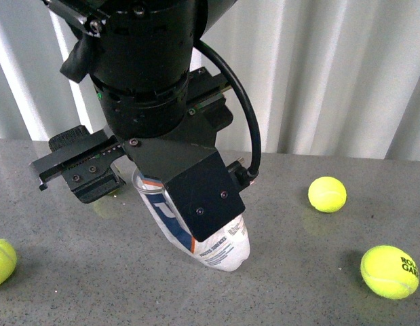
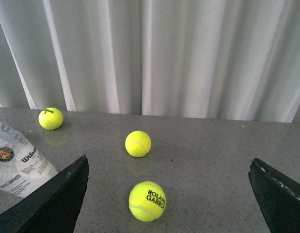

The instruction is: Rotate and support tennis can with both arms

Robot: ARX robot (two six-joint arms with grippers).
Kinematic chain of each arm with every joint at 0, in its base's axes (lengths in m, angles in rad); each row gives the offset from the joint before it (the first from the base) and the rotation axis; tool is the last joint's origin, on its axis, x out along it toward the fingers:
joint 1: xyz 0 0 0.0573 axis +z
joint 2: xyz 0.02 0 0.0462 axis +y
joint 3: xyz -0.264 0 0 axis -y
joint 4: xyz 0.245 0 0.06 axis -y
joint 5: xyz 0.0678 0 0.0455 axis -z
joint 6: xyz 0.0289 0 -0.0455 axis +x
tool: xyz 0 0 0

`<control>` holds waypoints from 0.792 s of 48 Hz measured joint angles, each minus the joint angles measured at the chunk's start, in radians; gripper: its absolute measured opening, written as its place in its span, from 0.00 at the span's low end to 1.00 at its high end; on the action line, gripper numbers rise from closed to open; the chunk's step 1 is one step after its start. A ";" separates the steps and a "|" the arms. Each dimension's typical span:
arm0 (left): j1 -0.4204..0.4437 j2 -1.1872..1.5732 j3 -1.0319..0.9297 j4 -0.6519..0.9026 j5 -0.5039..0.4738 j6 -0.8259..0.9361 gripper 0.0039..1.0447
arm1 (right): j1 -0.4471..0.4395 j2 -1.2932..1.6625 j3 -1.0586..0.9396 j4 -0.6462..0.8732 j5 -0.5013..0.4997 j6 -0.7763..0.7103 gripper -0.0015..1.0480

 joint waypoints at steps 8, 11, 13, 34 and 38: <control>0.006 -0.001 0.025 0.004 0.003 0.000 0.95 | 0.000 0.000 0.000 0.000 0.000 0.000 0.93; 0.007 -0.002 0.029 0.008 0.003 0.000 0.93 | 0.000 0.000 0.000 0.000 0.000 0.000 0.93; 0.008 -0.002 0.032 0.009 0.003 0.000 0.94 | 0.000 0.000 0.000 0.000 0.000 0.000 0.93; 0.007 -0.016 0.033 0.004 0.010 -0.006 0.94 | 0.000 0.000 0.000 0.000 0.000 0.000 0.93; 0.007 -0.016 0.033 0.004 0.010 -0.008 0.94 | 0.000 0.000 0.000 0.000 0.000 0.000 0.93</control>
